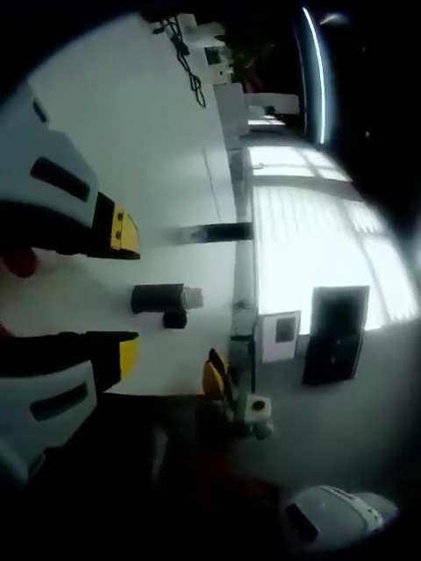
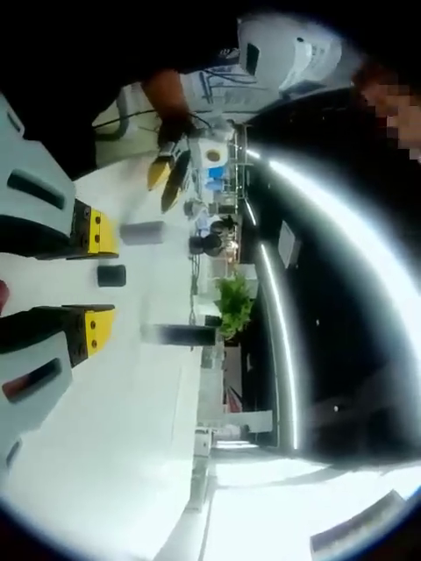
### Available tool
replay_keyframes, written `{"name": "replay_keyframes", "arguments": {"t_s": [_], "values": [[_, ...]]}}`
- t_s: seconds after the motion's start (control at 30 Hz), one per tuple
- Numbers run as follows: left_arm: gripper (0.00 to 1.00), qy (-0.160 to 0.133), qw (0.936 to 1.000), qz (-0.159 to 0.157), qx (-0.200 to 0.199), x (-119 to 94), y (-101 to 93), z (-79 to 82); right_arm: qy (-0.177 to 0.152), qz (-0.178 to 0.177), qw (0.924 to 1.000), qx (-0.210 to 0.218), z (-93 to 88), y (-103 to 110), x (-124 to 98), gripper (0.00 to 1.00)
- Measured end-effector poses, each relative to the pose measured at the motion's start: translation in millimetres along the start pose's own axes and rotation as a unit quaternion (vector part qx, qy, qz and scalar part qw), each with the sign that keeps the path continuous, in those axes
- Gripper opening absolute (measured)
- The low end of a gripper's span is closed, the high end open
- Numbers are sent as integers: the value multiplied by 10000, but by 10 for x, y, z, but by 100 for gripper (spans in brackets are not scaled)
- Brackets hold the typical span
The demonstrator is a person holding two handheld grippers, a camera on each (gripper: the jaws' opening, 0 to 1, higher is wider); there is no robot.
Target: Pick up cosmetic bottle twist off cap place on table pick up cap screw tight cap place on table
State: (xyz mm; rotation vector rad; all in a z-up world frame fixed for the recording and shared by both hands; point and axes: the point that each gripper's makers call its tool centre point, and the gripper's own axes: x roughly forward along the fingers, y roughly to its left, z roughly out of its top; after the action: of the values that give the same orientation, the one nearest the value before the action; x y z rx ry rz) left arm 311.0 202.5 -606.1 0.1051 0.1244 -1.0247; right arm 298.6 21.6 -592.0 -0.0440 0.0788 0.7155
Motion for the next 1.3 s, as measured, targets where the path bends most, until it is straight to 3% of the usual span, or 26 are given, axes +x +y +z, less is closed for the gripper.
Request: {"name": "replay_keyframes", "arguments": {"t_s": [0.43, 0.63, 1.3], "values": [[27, -83, 9995, -306, 22, 272, 27, 84, 20, 140, 9998, -136, 81, 17, 197, 14], [28, -104, 9981, -606, -63, 413, 17, 69, 24, 241, 9996, -153, 90, 41, 280, 14], [27, -119, 9936, -1106, 189, 627, -43, 71, 126, 459, 9989, -19, 32, 72, 506, 15]]}}
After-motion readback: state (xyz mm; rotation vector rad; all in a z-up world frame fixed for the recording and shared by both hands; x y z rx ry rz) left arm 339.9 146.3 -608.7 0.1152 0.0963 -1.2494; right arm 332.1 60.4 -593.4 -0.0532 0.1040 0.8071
